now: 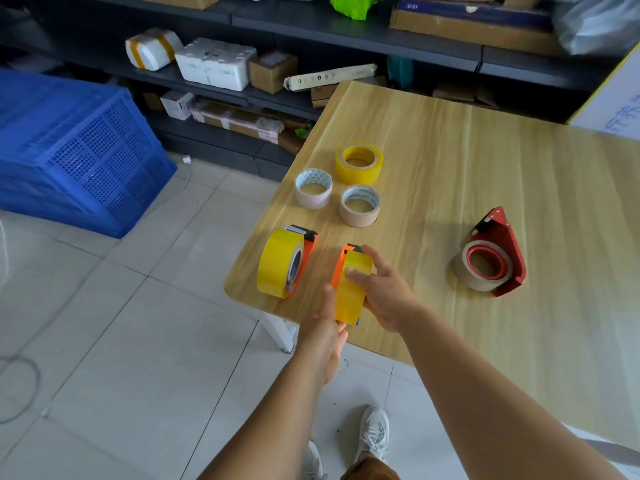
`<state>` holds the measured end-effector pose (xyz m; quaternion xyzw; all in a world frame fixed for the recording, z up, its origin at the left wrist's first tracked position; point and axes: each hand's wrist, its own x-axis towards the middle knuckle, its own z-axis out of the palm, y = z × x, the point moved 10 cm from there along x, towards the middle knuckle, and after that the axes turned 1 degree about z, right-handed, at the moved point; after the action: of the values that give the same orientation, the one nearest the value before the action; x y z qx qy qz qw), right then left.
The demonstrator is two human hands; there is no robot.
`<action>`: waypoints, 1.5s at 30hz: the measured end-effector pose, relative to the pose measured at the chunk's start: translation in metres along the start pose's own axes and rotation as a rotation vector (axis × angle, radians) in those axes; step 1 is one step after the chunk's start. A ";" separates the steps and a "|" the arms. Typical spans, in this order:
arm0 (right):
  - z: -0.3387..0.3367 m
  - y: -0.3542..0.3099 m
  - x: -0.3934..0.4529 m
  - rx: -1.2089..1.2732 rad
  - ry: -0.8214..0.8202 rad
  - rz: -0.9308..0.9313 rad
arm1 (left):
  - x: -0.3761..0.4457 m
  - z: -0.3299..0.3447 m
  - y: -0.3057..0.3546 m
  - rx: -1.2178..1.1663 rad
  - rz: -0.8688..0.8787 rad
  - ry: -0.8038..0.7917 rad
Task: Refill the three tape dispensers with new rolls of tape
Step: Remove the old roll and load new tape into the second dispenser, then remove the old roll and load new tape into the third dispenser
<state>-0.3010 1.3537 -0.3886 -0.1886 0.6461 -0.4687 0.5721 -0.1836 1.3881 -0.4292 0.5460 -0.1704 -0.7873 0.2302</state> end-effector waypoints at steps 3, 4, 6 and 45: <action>-0.002 0.003 -0.001 0.030 0.035 0.006 | -0.001 0.000 0.007 0.072 0.069 0.014; -0.004 0.005 -0.002 0.048 0.066 0.010 | -0.001 -0.003 0.010 0.107 0.090 0.055; -0.013 0.012 -0.005 0.058 0.158 0.022 | -0.001 -0.006 0.014 0.190 0.126 0.122; -0.155 -0.051 -0.105 -1.122 0.610 -0.256 | -0.060 0.185 0.030 1.986 1.013 -0.176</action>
<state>-0.4294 1.4717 -0.3024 -0.3925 0.8987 -0.1569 0.1172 -0.3342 1.3993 -0.3033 0.2974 -0.9420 -0.1533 -0.0268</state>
